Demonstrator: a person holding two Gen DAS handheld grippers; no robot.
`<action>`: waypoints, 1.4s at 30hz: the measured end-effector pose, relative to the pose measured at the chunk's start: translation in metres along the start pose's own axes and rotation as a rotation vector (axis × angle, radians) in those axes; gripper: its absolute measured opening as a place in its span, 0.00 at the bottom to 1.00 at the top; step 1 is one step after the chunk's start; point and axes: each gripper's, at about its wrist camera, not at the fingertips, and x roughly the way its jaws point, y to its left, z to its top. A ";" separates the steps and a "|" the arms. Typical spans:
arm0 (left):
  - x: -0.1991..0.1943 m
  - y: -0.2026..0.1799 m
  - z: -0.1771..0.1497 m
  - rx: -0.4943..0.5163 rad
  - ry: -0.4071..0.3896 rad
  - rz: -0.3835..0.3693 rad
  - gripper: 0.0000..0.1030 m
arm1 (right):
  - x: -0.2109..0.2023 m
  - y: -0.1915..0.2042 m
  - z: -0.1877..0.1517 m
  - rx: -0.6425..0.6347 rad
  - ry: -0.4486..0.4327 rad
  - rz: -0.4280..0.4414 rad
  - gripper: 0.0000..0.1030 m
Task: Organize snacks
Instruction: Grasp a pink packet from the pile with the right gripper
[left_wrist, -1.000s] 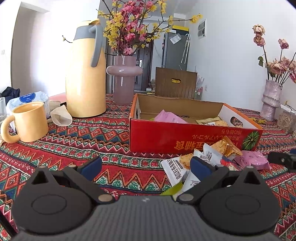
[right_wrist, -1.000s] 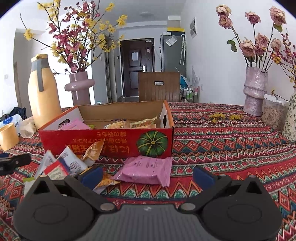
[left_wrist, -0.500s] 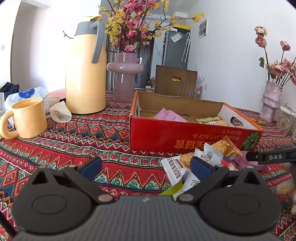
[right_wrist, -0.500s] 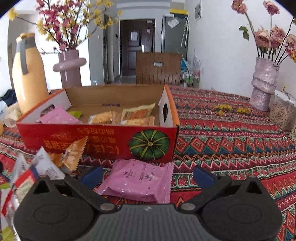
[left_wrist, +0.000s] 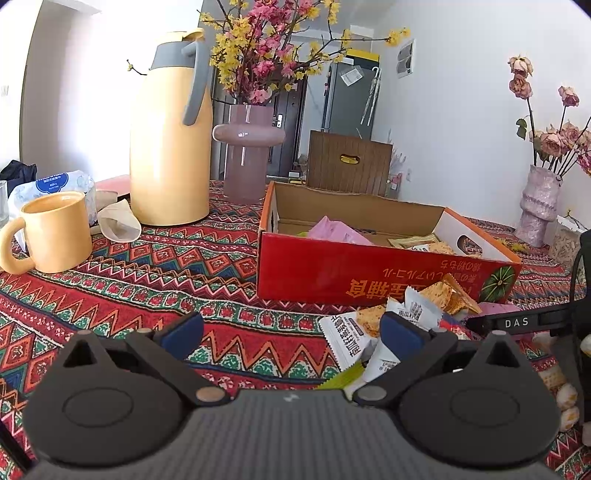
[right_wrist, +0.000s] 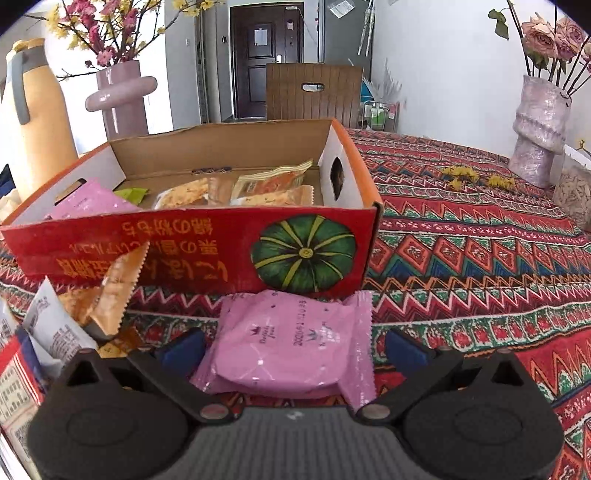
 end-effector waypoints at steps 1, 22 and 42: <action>0.000 0.000 0.000 -0.001 -0.001 -0.001 1.00 | 0.001 0.000 0.000 -0.002 -0.001 0.002 1.00; 0.000 0.003 0.001 -0.017 0.000 -0.013 1.00 | -0.016 0.004 -0.002 -0.011 -0.026 0.026 0.62; 0.002 -0.001 0.000 -0.001 0.011 0.030 1.00 | -0.117 -0.012 -0.062 0.074 -0.311 -0.025 0.61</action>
